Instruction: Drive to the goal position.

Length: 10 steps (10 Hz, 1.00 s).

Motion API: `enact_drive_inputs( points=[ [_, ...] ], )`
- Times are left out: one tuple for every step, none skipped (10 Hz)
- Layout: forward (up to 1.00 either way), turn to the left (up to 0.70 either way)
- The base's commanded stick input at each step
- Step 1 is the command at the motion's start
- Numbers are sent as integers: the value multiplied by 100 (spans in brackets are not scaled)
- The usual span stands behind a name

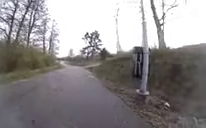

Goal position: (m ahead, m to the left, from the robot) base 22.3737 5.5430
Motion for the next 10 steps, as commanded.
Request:
enact_drive_inputs(
  points=[
    [0, 0],
    [0, 0],
    [0, 0],
    [0, 0],
    [0, 0],
    [0, 2],
    [0, 27],
    [0, 45],
    [0, 45],
    [0, 45]
  ],
)
